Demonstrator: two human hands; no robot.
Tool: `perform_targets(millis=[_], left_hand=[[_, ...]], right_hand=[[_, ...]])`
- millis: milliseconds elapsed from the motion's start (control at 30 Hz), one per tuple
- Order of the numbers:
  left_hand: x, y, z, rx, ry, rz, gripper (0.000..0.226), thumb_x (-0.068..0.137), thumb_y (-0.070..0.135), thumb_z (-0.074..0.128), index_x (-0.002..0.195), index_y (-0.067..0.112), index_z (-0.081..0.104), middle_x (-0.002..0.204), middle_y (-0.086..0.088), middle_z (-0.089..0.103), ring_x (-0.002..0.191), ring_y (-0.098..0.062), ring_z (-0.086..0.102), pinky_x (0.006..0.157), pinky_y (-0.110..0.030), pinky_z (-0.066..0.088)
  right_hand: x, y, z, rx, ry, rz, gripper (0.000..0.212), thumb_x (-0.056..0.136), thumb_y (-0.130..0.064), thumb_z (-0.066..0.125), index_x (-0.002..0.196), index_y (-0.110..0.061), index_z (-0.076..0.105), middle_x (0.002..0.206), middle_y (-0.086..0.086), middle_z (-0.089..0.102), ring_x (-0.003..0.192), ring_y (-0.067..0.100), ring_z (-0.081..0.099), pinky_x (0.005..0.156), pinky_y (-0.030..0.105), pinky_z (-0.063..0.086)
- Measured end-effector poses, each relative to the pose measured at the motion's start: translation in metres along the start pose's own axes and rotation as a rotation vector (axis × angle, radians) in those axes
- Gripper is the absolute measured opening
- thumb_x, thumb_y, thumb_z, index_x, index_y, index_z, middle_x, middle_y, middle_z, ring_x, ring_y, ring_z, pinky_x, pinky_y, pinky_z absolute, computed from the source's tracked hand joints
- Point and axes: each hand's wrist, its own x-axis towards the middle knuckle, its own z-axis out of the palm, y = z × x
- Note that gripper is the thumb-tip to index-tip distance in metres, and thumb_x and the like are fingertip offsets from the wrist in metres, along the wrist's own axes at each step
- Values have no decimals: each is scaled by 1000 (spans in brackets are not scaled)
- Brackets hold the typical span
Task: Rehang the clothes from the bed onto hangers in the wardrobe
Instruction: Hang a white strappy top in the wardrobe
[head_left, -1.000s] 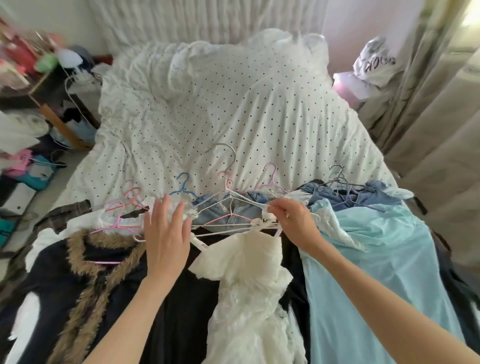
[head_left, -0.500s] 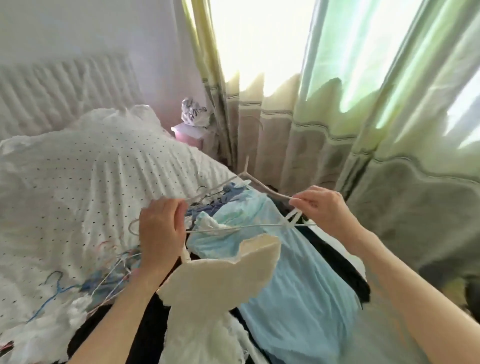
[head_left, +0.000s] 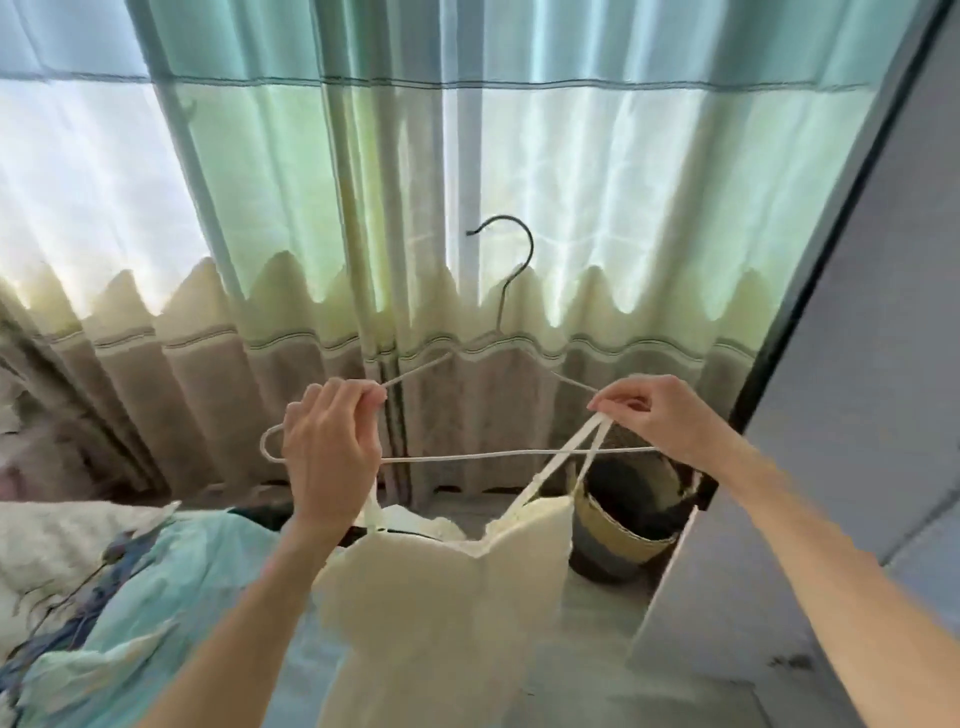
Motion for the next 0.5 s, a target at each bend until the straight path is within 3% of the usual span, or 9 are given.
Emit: perform_targets(millis=[100,333,500], left_hand=[[11,56,34,-102,-28,34,10,88,14,57,85,12,66,80,-1,65,75,-20,51,71,-21,22],[5,173,105,-296,-117,64,7,89,11,60,86,10,66,81,-2,63,81,-23,52,76,-23,24],[-13,248,156,-413,-222,68,9,89,10,59,88,7,67,87,-5,66,85,-27,54,75,-23,23]], right_hand=[[-27,33,-44,-91,141,64,11,89,-18,61,89,-15,71,85,-3,63,73,1,54,66,10,40],[-91,103,-140,-89,426,211,6,83,-17,68,80,-17,73,75,-5,60,66,4,52,62,7,35],[-136,156,-184,-131,470,329,8,84,-21,67,78,-19,71,80,-2,65,76,15,59,72,23,44]])
